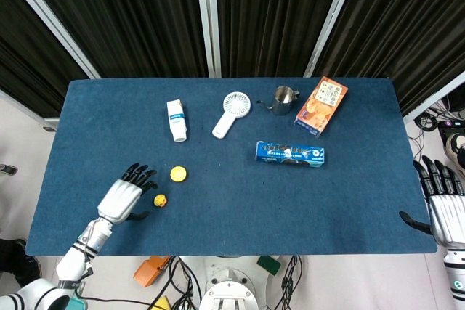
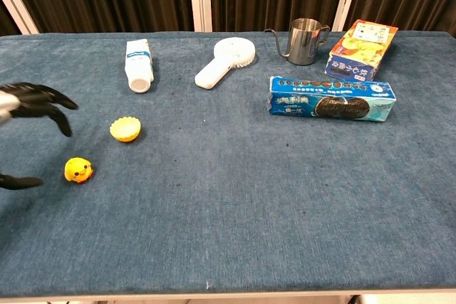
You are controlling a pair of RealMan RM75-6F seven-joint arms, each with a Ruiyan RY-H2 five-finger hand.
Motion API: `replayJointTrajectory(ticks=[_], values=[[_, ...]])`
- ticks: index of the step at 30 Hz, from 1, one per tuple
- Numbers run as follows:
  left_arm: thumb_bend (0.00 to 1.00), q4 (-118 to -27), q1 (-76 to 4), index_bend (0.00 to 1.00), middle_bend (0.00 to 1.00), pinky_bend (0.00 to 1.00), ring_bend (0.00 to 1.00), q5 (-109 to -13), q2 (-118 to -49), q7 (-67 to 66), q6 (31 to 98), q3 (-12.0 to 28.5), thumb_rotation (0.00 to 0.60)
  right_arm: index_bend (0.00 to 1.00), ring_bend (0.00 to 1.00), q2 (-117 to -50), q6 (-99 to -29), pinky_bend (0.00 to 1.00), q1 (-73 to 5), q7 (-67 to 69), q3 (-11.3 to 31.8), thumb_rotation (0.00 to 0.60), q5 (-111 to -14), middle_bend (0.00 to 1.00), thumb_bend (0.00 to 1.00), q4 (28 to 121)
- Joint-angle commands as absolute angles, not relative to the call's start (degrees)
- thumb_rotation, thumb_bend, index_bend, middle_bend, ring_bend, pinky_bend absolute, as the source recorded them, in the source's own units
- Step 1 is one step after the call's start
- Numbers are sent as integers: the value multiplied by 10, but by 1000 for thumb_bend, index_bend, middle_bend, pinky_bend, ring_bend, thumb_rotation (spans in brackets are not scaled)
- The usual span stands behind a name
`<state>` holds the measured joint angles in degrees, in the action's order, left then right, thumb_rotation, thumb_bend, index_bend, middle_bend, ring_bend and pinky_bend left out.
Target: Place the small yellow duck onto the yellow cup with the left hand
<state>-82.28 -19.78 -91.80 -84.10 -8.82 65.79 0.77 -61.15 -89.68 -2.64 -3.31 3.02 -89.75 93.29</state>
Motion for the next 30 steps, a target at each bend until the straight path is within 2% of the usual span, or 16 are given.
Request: replayJointTrajectory(ticks=[1, 17, 24, 30], values=[[205, -809, -210, 349, 132, 0, 68, -904, -860, -91, 643, 12, 600, 0, 0, -612, -896, 129, -27, -33, 31, 600, -898, 9, 153, 932], [297, -802, -227, 409, 132, 0, 62, -876, -873, -111, 623, 1, 600, 0, 0, -619, -889, 128, -29, -23, 34, 600, -892, 5, 153, 919], [389, -794, -231, 516, 132, 0, 61, -871, -877, -116, 624, -2, 600, 0, 0, -620, -890, 128, -28, -19, 33, 600, -893, 5, 153, 915], [411, -805, -240, 542, 138, 0, 61, -871, -867, -112, 632, 8, 600, 0, 0, -621, -894, 128, -27, -16, 34, 600, -895, 5, 153, 913]])
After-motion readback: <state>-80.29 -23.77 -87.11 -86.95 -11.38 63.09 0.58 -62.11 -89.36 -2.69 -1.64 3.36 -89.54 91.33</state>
